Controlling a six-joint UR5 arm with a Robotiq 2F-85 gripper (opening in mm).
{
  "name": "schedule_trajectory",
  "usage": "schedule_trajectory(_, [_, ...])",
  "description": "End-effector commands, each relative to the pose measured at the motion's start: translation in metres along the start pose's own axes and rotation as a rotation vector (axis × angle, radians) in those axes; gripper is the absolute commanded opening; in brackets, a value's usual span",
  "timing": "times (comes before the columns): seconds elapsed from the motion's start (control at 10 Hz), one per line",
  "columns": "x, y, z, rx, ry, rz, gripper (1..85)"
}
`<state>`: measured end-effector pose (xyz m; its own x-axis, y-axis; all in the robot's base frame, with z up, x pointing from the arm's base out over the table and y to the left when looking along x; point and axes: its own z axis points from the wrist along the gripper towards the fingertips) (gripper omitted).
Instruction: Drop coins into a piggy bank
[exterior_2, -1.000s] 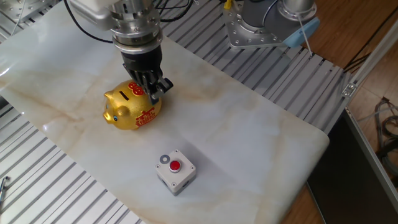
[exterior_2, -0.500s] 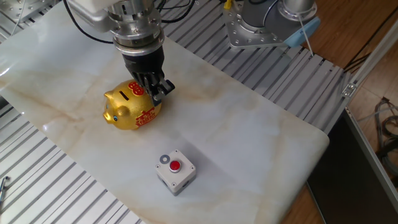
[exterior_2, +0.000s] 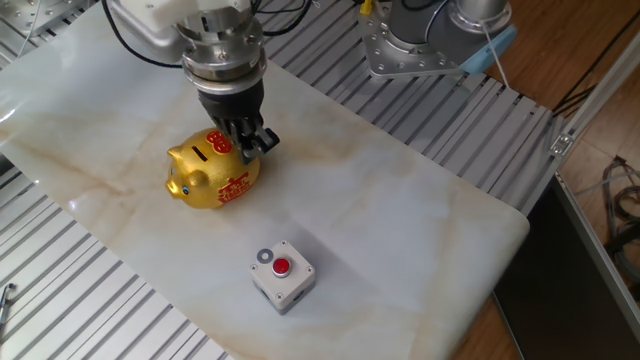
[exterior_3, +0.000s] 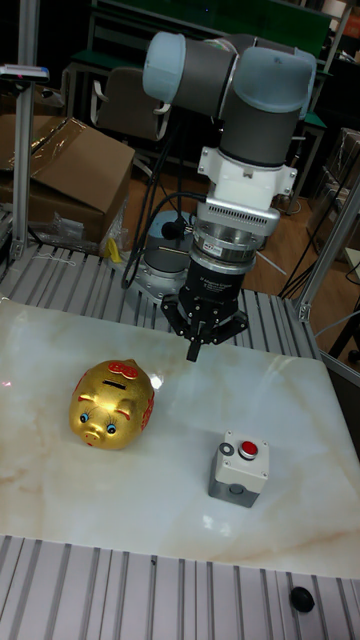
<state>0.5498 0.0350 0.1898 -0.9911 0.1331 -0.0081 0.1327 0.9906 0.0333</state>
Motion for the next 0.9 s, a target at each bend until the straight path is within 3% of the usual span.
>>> schedule_trajectory(0.0, [0.010,0.003,0.002,0.011,0.033,0.018,1.0])
schedule_trajectory(0.2, [0.015,0.008,0.009,-0.010,0.033,0.023,1.0])
schedule_trajectory(0.8, [0.013,0.007,0.014,0.000,0.010,0.000,1.0])
